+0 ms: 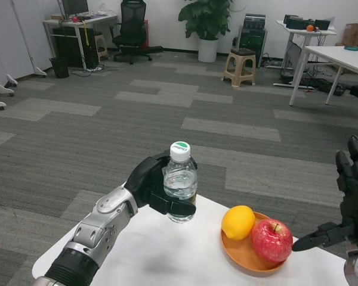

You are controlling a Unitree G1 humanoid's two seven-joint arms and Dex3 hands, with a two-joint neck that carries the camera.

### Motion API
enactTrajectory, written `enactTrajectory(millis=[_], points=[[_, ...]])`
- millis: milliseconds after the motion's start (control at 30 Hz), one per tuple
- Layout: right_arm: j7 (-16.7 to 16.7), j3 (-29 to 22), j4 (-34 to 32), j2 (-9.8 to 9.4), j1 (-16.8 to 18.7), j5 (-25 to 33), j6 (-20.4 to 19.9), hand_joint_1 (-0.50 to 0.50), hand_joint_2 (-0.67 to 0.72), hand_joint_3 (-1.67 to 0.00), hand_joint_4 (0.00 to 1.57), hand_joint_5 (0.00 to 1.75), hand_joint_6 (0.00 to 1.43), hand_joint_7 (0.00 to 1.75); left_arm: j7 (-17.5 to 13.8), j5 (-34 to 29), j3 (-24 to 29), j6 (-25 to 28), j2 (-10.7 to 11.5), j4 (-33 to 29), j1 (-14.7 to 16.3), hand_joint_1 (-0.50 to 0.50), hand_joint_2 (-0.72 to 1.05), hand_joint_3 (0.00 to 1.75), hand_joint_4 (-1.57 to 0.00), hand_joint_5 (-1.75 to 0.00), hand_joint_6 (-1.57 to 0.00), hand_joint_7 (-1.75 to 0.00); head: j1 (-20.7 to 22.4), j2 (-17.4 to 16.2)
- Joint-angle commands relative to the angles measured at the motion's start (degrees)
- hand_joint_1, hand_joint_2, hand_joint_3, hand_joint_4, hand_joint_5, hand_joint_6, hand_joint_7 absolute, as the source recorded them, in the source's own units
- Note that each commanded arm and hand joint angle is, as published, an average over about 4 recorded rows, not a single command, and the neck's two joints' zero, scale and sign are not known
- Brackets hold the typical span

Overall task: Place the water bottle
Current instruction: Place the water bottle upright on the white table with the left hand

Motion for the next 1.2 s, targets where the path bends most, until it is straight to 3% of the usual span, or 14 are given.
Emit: enactTrajectory(millis=[33, 167, 500, 900, 1200], points=[[0.0, -0.7, 0.1, -0.4, 0.2, 0.5, -0.4, -0.25, 0.47, 0.0, 0.0, 0.0, 0.0, 0.07, 0.1, -0.2, 0.3, -5.4, 0.5, 4.2, -0.3, 0.5, 0.25, 0.7, -0.94, -1.75, -0.94, -1.33, -0.2, -2.3], [0.0, -0.7, 0.2, -0.4, 0.2, 0.5, -0.4, -0.25, 0.47, 0.0, 0.0, 0.0, 0.0, 0.07, 0.1, 0.2, -0.2, -11.0, 1.0, 10.2, -0.3, 0.5, 0.25, 0.7, -0.94, -1.75, -0.94, -1.33, 0.0, -5.5], [0.0, -0.2, 0.3, -0.31, 0.2, 0.5, -0.4, -0.25, 0.47, 0.0, 0.0, 0.0, 0.0, 0.07, 0.2, 1.0, -1.0, -25.0, 1.2, 26.0, -1.1, 0.5, 0.25, 0.7, -0.94, -1.75, -0.99, -1.33, 0.2, -7.9], [0.0, -0.1, 0.8, -0.05, -0.4, 0.5, -0.4, -0.25, 0.47, 0.0, 0.0, 0.0, 0.0, 0.07, 0.3, -0.8, -1.3, -33.8, 1.2, 40.6, -2.3, 0.5, 0.25, 0.7, -0.97, -1.75, -1.09, -1.33, 0.2, -8.8], [0.0, -0.1, 0.7, 0.26, -0.5, 0.5, -0.4, -0.24, 0.47, 0.0, 0.0, 0.0, 0.0, 0.07, 0.3, -2.3, -1.9, -36.2, 1.1, 45.7, -2.6, 0.5, 0.25, 0.61, -0.97, -1.75, -1.15, -1.4, 0.9, -8.4]])
